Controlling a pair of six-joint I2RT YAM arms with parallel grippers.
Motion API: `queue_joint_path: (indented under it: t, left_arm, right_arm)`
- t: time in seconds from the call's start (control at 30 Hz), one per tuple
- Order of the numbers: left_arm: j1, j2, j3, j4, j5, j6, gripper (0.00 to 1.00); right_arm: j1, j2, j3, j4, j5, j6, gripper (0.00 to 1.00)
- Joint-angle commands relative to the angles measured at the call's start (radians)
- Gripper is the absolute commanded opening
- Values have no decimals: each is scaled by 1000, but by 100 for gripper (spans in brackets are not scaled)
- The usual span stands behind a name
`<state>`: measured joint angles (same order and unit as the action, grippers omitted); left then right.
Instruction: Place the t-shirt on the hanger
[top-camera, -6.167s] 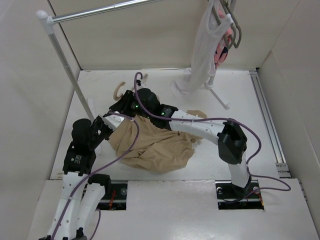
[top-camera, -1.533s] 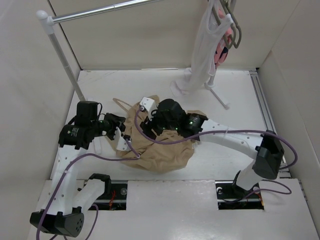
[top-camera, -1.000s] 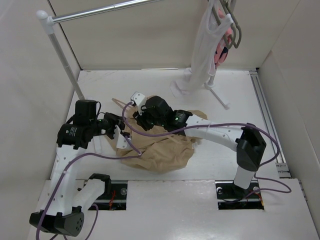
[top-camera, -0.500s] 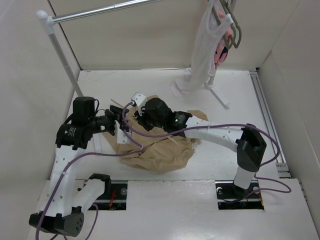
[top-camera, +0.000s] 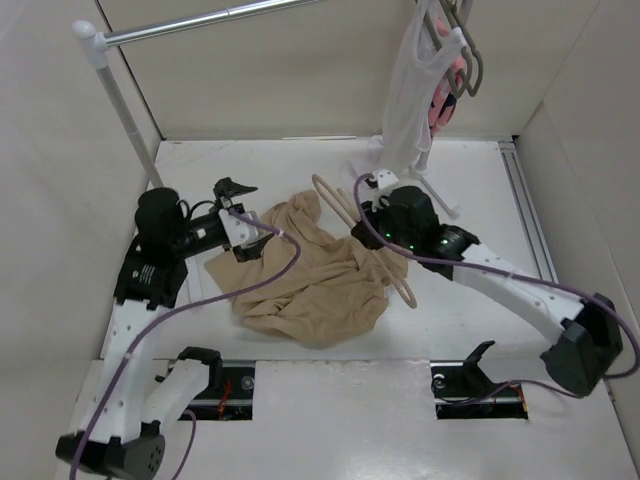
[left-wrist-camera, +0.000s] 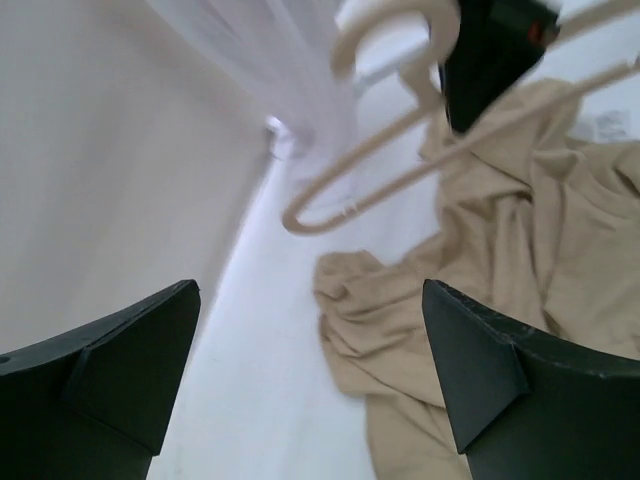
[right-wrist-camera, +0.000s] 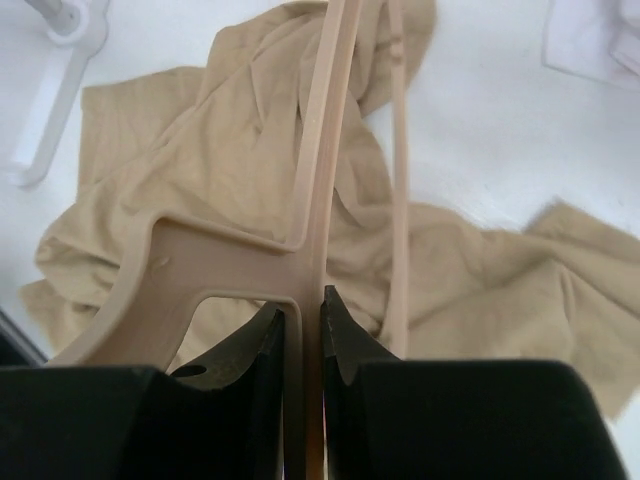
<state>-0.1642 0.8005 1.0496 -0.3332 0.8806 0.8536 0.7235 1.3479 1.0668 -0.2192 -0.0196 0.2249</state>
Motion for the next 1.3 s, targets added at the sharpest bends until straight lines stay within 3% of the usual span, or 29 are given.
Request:
queue_joint_path:
  t: [0.0,0.1,0.17,0.33,0.47,0.53,0.6,0.63,0.67,0.7,0.9,1.03,1.07,1.13,1.17,1.2,1.27]
  left_arm:
    - [-43,173,35,-348,-67,155,89]
    - [-150,331,9,-417,-274,222,87]
    - [-246,397,-61,-373,-397,213,90]
    - [-356,520,-155,-228,-460,194,93]
    - [-356,635,-155,-141,-451,130,86]
    - [-356,678,-155,-67,-506,84,68]
    - [-339,703,-181,-35,-540,29,41]
    - [-295,703,-181,-35,-540,15,12]
    - [-270,703,-191,-35,-540,-5,1]
    - [-243,703,-212,-23,-561,-60,0]
    - [38,585,-296,-64,-650,-99,0]
    - [19,461,-347,-95,-753,7,0]
    - [-1,384,-368,-86,-753,30,5]
    - [-50,295,-369,-86,-679,83,32]
    - [-51,249,-369,-61,-623,94,57]
    - [-51,164,-355,-38,-503,94,71]
    - [-60,102,-341,20,-386,41,85]
  right_arm:
    - [-47,-165,-71,-15,-40,59,0]
    - [-91,-292,-128,-98,-11,59,0]
    - [-113,-341,-137,-140,0,59,0]
    - [-142,-420,-169,-201,0,59,0]
    - [-142,-420,-156,-210,10,59,0]
    - [-151,-409,-145,-221,21,59,0]
    - [-151,-400,-123,-236,30,59,0]
    - [-151,-400,-123,-236,30,59,0]
    - [-151,-409,-123,-252,30,59,0]
    - [-151,-409,-139,-261,30,70,0]
    - [-151,-495,-214,-272,7,102,0]
    - [-151,-509,-228,-272,-2,93,0]
    - [-151,-509,-228,-272,-12,93,0]
    - [-151,-486,-228,-260,-28,80,0]
    - [-151,-474,-228,-259,-42,80,0]
    - [-151,-474,-228,-250,-52,80,0]
    - [-142,-474,-237,-240,-52,89,0]
